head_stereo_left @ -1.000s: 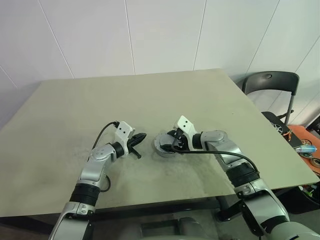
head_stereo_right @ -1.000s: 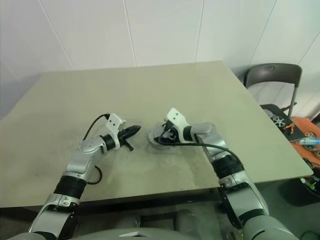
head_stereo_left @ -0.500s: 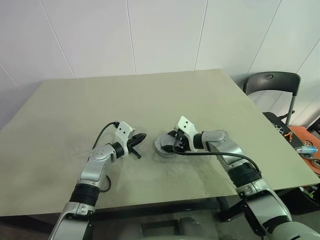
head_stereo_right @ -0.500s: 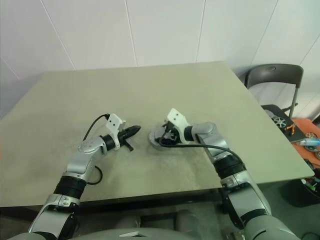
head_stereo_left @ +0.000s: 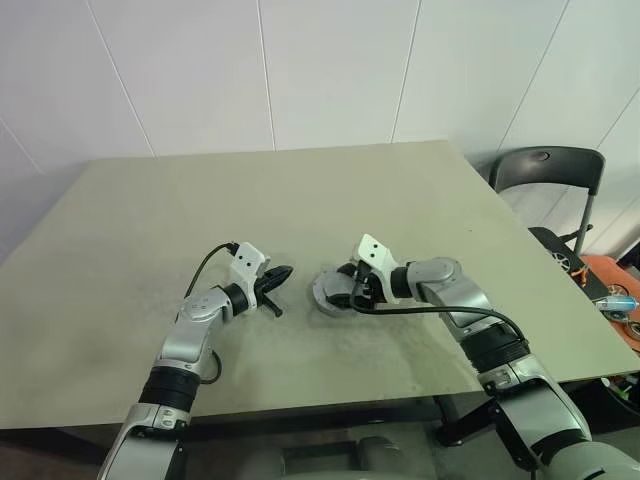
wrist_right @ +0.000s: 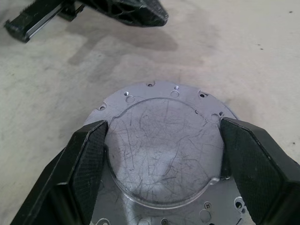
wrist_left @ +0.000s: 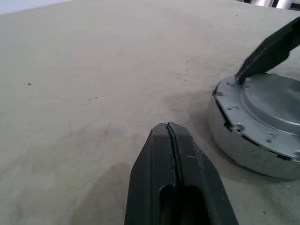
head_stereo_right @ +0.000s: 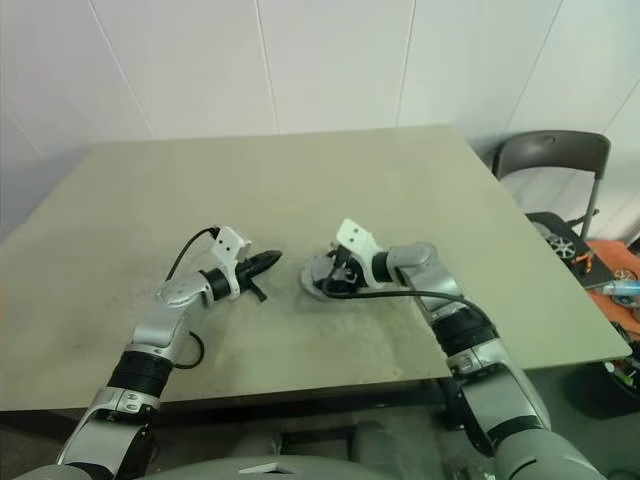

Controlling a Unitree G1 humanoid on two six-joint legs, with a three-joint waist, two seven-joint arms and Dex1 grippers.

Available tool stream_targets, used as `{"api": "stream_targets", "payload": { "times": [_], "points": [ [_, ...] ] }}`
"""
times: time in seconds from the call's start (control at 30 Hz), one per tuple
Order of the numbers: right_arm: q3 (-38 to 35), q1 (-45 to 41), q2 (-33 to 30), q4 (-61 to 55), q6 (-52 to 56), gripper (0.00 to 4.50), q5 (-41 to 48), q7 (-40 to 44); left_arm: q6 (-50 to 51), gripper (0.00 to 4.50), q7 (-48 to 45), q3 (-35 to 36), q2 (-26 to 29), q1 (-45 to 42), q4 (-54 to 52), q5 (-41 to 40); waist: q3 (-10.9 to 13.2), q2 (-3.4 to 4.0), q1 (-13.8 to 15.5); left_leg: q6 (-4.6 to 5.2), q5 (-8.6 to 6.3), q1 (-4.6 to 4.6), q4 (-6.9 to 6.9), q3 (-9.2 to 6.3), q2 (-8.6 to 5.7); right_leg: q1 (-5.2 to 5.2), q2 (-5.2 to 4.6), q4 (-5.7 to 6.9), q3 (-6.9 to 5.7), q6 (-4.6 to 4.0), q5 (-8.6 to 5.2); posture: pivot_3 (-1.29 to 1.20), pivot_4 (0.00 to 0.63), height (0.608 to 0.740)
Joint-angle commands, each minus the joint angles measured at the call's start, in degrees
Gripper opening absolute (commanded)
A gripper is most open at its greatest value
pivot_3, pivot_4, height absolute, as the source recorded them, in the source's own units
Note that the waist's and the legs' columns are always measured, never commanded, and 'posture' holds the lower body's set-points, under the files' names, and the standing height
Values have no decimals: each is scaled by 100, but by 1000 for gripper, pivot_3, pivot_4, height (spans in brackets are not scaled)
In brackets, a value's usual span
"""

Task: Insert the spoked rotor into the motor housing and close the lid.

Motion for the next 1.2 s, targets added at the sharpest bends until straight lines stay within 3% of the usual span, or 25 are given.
{"api": "stream_targets", "payload": {
  "times": [0.03, 0.6, 0.8, 1.0, 1.2],
  "points": [
    [259, 247, -143, 510, 172, 3461, -417, -171, -90, 0, -23, 22, 36, -137, -115, 11, -3, -3, 24, 0, 0, 1, 0, 0, 0, 0, 0, 1, 0, -3, -2, 0, 0, 740],
    [-429, -203, 346, 1163, -311, 3461, -192, -894, -85, 0, -61, -9, 7, -175, -101, 27, -11, -14, -113, 0, 1, 15, 15, 0, 3, 8, 5, 18, 0, -11, 0, 0, 0, 740],
    [-711, -126, 425, 570, 100, 3461, 414, -446, -81, 0, -86, -19, 7, -168, -103, 29, -8, -10, -103, 1, 2, -1, 19, -1, 3, -1, 5, 17, 1, -10, 1, 0, 0, 740],
    [-440, -103, 290, 721, -27, 3461, 32, -509, -86, 0, -90, -23, -1, -170, -101, 34, -8, -10, -95, 1, 0, -13, -24, -1, 4, -28, 2, 8, 2, 22, 4, 0, 0, 740],
    [-448, 52, 214, 272, 90, 3461, 302, -30, -83, 0, -82, -21, -1, -166, -103, 39, -6, -10, -88, 0, -1, -12, -8, 1, 2, -16, 1, 5, 1, 7, -9, 0, 0, 740]
  ]
}}
